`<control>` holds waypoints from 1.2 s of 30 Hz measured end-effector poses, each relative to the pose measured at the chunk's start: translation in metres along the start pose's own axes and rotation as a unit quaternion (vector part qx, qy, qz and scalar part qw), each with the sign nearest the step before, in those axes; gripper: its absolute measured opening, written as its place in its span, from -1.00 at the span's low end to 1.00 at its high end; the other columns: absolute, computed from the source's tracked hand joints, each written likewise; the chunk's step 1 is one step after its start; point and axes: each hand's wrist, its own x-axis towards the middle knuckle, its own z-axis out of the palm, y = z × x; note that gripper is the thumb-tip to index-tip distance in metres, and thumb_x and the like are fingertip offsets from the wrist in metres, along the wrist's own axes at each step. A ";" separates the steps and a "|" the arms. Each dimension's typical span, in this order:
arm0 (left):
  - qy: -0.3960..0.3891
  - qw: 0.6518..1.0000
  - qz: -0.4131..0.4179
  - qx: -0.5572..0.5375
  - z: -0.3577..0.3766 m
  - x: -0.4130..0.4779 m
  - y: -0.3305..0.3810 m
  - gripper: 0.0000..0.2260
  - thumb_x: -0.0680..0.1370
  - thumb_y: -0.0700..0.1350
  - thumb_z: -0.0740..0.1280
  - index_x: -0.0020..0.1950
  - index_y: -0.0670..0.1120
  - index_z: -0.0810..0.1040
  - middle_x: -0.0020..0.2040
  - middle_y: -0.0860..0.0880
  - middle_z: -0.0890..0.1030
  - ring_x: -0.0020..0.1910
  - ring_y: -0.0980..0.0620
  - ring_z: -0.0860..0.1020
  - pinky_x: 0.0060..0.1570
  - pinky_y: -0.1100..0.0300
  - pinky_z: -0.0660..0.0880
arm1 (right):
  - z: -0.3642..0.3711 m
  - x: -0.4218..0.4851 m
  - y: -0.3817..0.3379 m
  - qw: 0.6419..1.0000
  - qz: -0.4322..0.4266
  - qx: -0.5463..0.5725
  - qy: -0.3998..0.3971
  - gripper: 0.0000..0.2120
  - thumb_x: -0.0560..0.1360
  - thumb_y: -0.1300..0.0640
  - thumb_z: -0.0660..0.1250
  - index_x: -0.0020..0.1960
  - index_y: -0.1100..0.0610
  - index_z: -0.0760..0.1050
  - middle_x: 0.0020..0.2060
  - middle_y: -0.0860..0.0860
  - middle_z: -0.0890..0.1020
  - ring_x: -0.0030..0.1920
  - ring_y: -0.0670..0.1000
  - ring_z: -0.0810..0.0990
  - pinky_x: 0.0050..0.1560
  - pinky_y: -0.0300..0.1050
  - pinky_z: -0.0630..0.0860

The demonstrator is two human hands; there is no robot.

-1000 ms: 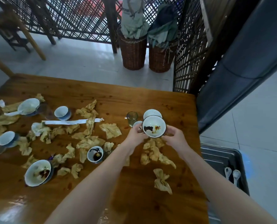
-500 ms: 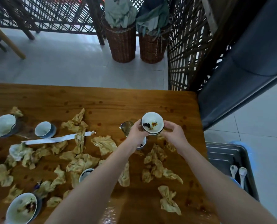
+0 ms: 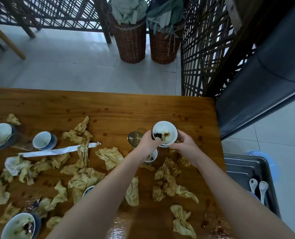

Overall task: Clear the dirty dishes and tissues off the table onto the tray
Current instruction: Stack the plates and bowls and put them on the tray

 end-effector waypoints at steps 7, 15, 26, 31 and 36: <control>-0.018 0.999 0.041 -0.013 0.001 -0.009 0.003 -0.54 0.50 -0.20 0.41 0.37 -0.05 0.39 0.17 0.03 0.53 0.12 0.04 0.47 0.06 0.18 0.38 | -0.005 -0.025 0.008 0.998 -0.050 0.037 0.010 -0.32 0.29 0.32 0.49 0.29 -0.14 0.40 0.13 -0.28 0.50 0.13 -0.17 0.52 0.00 -0.22 0.56; -0.062 0.994 0.086 -0.023 0.034 -0.042 0.002 -0.56 0.51 -0.14 0.42 0.36 -0.03 0.39 0.15 0.05 0.54 0.07 0.08 0.50 0.01 0.20 0.47 | -0.029 -0.090 0.017 0.991 -0.063 0.076 0.093 -0.34 0.30 0.26 0.50 0.30 -0.11 0.35 0.14 -0.20 0.48 0.07 -0.11 0.52 -0.18 -0.25 0.59; -0.127 0.984 0.115 0.048 0.145 -0.102 0.002 -0.59 0.51 -0.23 0.39 0.35 -0.13 0.43 0.22 -0.08 0.57 0.13 -0.03 0.53 0.12 0.16 0.48 | -0.105 -0.177 0.086 0.978 -0.045 0.117 0.165 -0.33 0.34 0.41 0.41 0.38 0.07 0.36 0.19 -0.01 0.52 0.16 -0.03 0.53 0.09 0.02 0.58; -0.124 0.986 0.108 0.027 0.224 -0.120 -0.002 -0.62 0.52 -0.25 0.36 0.32 -0.04 0.45 0.16 0.00 0.57 0.04 0.09 0.52 0.02 0.26 0.48 | -0.168 -0.201 0.128 0.974 -0.045 0.171 0.142 -0.44 0.35 0.44 0.37 0.26 0.02 0.45 0.14 -0.04 0.57 0.11 0.03 0.59 0.04 0.02 0.59; -0.112 0.990 0.085 0.012 0.301 -0.124 -0.015 -0.62 0.51 -0.26 0.38 0.31 -0.06 0.47 0.15 0.06 0.57 0.06 0.13 0.52 0.01 0.29 0.50 | -0.231 -0.211 0.174 0.983 -0.025 0.146 0.107 -0.40 0.38 0.43 0.35 0.35 0.05 0.40 0.15 -0.02 0.59 0.06 0.05 0.60 -0.09 -0.11 0.55</control>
